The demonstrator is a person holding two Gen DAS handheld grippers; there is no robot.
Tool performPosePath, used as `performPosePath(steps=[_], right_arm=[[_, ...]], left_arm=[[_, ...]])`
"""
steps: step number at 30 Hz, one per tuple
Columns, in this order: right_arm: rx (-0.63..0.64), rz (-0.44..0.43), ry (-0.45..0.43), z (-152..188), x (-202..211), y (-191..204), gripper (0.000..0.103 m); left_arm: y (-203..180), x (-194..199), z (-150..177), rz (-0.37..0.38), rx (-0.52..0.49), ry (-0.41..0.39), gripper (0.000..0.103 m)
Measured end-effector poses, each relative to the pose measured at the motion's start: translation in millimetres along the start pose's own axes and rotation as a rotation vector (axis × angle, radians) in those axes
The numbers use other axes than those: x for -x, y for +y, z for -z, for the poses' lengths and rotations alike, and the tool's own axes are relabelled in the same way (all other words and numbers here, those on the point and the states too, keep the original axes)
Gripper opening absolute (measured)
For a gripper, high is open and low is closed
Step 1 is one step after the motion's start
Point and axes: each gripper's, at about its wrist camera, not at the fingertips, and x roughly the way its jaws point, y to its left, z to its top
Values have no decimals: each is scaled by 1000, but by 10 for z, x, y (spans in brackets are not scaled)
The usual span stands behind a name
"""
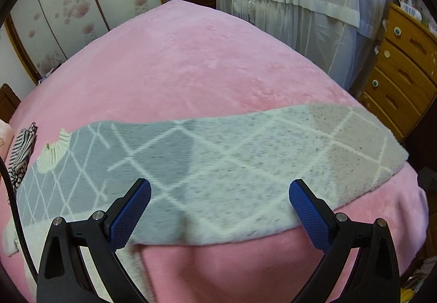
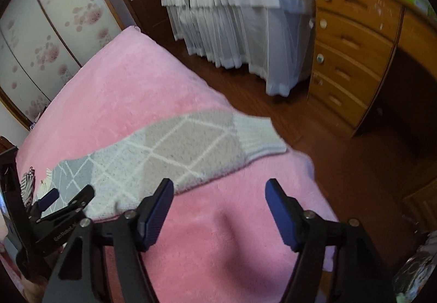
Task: Fold small clothes
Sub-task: 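Move the right tool to the sweater's sleeve cuff and grasp it, then lift the cuff with the right tool and fold the sleeve across the body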
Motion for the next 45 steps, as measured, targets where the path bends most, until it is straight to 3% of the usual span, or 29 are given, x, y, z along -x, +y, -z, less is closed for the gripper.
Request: performPosePath(steps=[12,16,19,21,28,33,39,42,45], right_arm=[[-221,-109,79,-174,-615,-339,66],[-258,-102,65,-279,-765,-396,46],[-284,-142,61,-350,-824,-438,14],[-268,-141,32,-381,-752,-394,10],[-47,-229,-157,-399,-2,291,9],[169,-318,-215,-291,416,1190,9],[384,-403,-184,70,497,2279,9],[459,-449,-120,370,323,2790,9],[525,-464,-43,731,54,3188,9]], left_arm=[[-182,-340,6,-48,31,36,101],[-103,-291,6,-29,43,35,101],[-16,-209,8,-29,49,24,101],[52,-145,0,-32,54,16,101],[623,285,-98,-22,120,-27,101],[1327,703,-102,-33,203,-69,101],[2290,952,132,-89,308,-59,101],[2717,933,353,-151,372,-33,101],[3164,809,667,-162,446,16,101]])
